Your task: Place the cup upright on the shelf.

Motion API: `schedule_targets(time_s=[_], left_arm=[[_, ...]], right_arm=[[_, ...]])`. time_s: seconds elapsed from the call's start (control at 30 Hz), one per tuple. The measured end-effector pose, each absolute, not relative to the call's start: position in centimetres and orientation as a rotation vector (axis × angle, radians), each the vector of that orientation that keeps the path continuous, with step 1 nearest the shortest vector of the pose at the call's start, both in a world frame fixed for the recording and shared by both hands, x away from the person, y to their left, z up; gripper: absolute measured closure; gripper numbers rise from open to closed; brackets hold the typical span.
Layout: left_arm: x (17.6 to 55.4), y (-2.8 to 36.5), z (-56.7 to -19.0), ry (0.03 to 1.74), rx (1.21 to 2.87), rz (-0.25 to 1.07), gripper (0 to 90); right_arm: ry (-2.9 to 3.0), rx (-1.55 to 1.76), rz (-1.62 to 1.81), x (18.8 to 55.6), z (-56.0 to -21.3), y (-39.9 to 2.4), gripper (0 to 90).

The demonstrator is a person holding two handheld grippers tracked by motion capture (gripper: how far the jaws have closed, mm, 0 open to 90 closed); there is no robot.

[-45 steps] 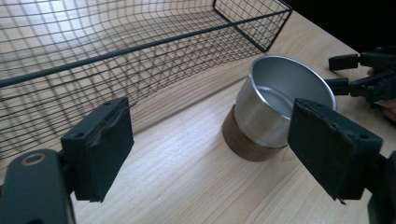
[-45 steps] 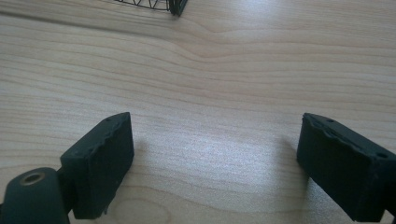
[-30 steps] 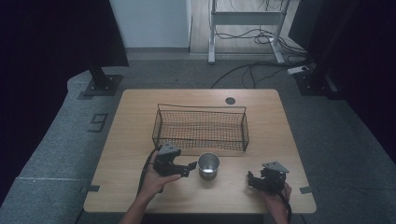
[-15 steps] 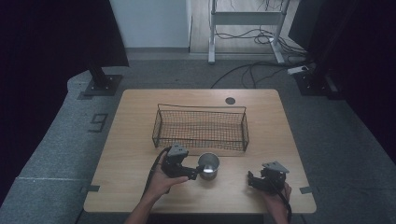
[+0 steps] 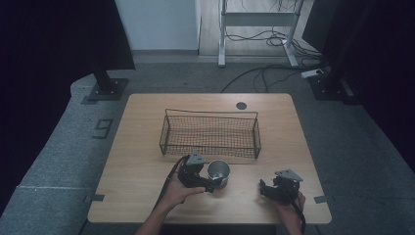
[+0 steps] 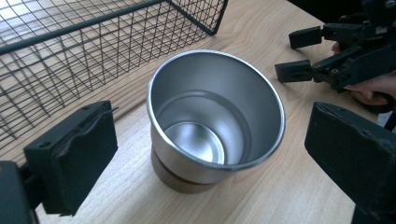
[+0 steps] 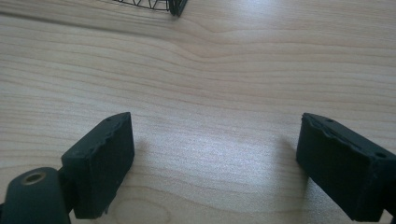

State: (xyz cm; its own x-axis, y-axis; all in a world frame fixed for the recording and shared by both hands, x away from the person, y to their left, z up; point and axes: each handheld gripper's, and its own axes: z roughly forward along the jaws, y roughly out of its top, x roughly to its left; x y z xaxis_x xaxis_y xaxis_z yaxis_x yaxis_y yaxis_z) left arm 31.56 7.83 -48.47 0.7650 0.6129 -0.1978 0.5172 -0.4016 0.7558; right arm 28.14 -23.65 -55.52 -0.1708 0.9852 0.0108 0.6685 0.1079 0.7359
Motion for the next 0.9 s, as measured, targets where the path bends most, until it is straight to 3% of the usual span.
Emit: schedule_targets(time_s=[0.9], left_arm=[[32.8,4.7,-50.8,0.875,2.138,0.163,5.4]], right_arm=[[1.899,1.604,0.843,28.1,-55.5,-23.6,11.5]])
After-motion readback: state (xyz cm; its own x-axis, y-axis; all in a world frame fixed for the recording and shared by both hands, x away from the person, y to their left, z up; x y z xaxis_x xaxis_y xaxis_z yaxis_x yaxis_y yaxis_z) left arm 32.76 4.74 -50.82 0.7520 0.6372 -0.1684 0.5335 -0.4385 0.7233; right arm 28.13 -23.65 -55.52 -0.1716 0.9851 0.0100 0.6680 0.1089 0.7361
